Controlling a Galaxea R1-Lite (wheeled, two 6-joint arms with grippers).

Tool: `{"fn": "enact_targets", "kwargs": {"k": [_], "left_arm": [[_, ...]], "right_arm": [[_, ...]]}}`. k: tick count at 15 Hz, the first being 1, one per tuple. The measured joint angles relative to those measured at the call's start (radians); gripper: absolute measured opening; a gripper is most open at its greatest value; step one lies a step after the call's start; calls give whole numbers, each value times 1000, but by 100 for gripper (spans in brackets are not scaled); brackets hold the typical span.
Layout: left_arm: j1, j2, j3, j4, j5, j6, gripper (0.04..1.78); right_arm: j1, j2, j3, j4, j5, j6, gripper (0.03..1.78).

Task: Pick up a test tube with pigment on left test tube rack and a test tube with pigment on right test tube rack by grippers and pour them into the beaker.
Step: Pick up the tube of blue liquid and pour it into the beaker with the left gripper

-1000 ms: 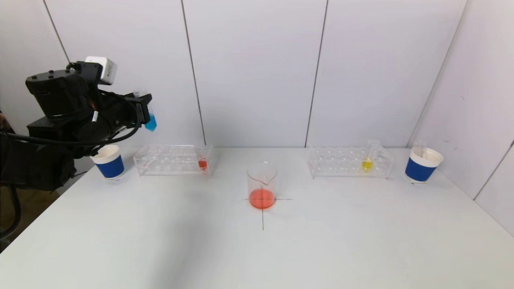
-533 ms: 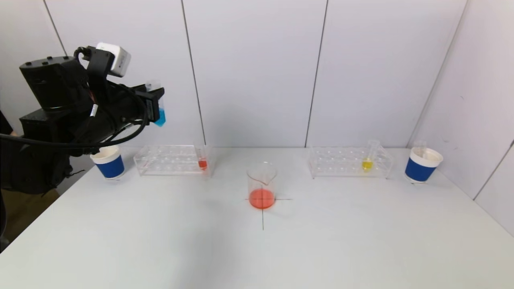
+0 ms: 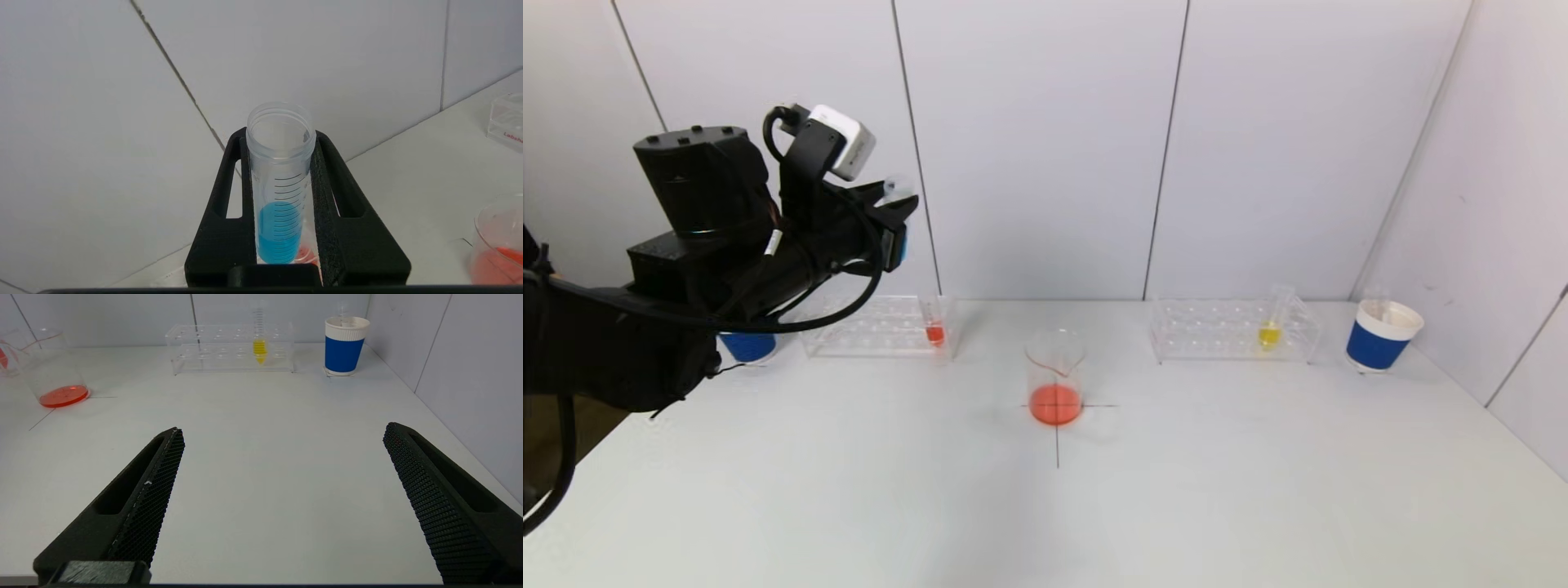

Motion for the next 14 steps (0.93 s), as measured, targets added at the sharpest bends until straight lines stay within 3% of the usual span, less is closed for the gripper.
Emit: {"fn": "enact_targets", "kwargs": {"k": [10, 14], "left_arm": [[-86, 90, -51, -19, -16, 262, 42], [-92, 113, -61, -28, -81, 352, 42]], "right_arm": [[0, 0, -1, 0, 0, 0, 177], [0, 0, -1, 0, 0, 0, 177]]}}
